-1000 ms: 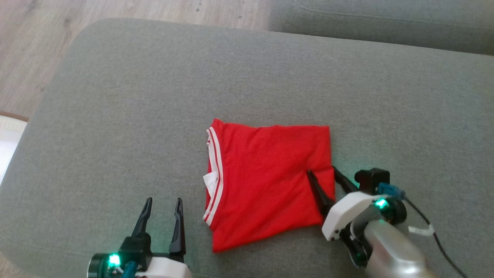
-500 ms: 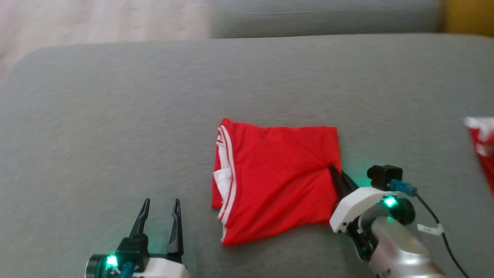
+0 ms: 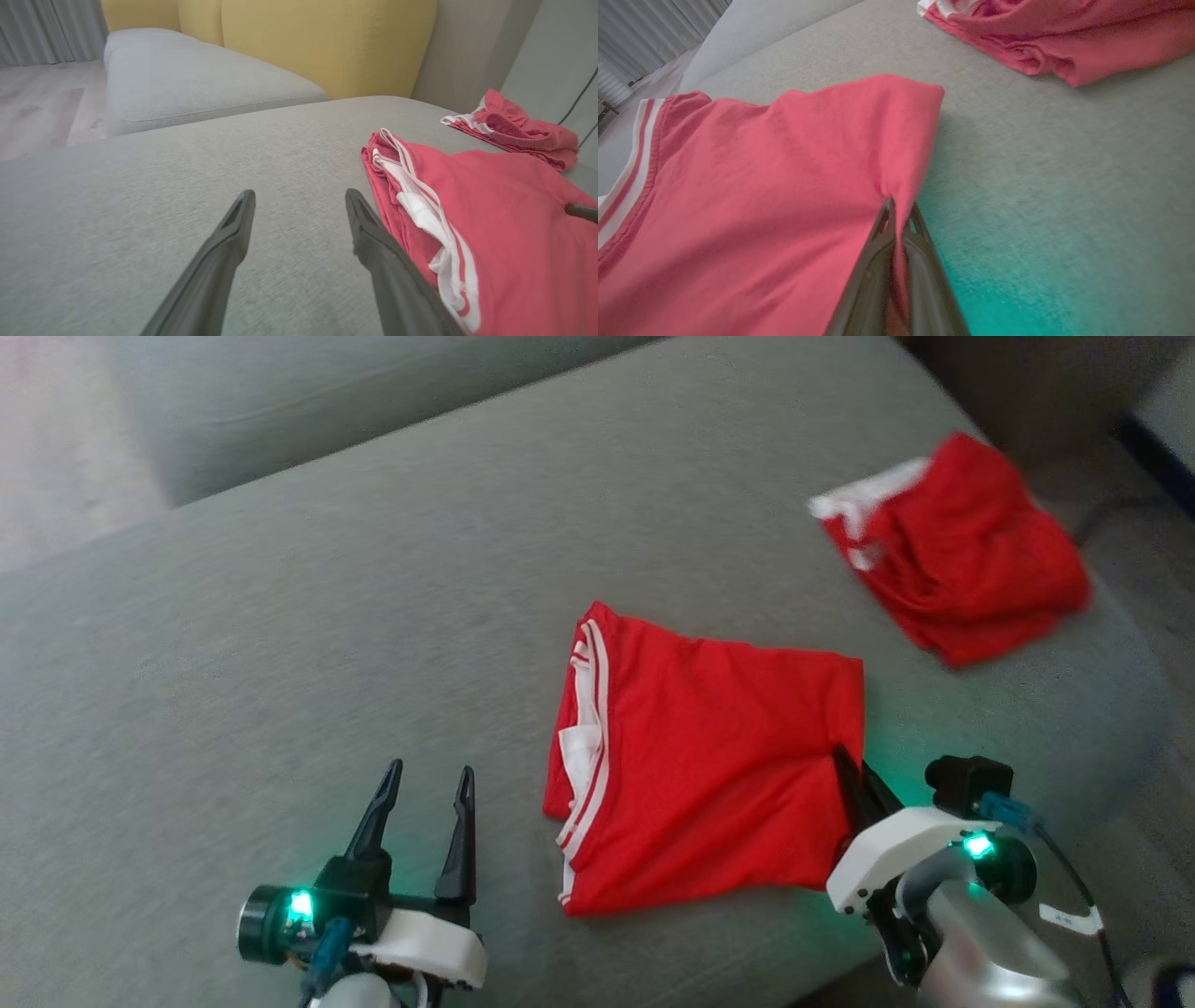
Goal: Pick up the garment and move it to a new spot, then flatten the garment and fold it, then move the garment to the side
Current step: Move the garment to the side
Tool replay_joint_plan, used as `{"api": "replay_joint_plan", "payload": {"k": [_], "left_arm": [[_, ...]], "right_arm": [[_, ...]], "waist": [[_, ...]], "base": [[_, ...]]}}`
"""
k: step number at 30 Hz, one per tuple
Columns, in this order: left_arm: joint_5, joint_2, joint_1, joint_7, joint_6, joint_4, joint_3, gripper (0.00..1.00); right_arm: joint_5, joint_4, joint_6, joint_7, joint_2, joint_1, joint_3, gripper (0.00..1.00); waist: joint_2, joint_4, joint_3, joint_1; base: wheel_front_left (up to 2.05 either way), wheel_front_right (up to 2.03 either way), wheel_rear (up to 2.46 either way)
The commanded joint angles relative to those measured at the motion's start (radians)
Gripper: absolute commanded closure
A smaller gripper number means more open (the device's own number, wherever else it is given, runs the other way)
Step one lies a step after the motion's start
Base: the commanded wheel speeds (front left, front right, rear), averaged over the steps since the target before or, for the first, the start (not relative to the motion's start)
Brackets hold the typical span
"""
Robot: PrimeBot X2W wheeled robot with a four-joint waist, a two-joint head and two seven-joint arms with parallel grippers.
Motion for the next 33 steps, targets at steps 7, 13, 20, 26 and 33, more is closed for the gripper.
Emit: {"api": "replay_joint_plan", "payload": {"k": [7, 13, 20, 26, 33], "left_arm": [[0.002, 0.001, -0.052, -0.01, -0.009, -0.003, 0.004, 0.0], [0.025, 0.001, -0.055, -0.01, -0.022, 0.021, 0.001, 0.0], [0.039, 0.001, -0.064, -0.01, -0.024, 0.031, 0.007, 0.0], [0.048, 0.001, -0.078, -0.01, -0.023, 0.03, 0.014, 0.0], [0.044, 0.001, -0.085, -0.01, -0.01, 0.021, 0.04, 0.0]], "right_arm": [[-0.028, -0.051, -0.001, -0.011, 0.007, -0.039, 0.019, 1.0], [-0.066, -0.074, -0.001, -0.011, -0.034, -0.161, 0.03, 1.0], [-0.171, 0.074, -0.001, -0.003, -0.218, -0.427, -0.047, 1.0], [-0.275, 0.234, -0.001, 0.002, -0.373, -0.553, -0.194, 0.51], [-0.404, 0.204, -0.001, -0.01, -0.39, -0.574, -0.395, 0.0]], "waist": [[0.0, -0.086, 0.058, 0.0], [0.0, -0.035, 0.085, 0.0], [0.0, 0.049, 0.125, 0.0], [0.0, 0.091, 0.146, 0.0], [0.0, 0.106, 0.147, 0.0]], "base": [[0.0, 0.0, 0.0], [0.0, 0.0, 0.0], [0.0, 0.0, 0.0], [0.0, 0.0, 0.0], [0.0, 0.0, 0.0]]}}
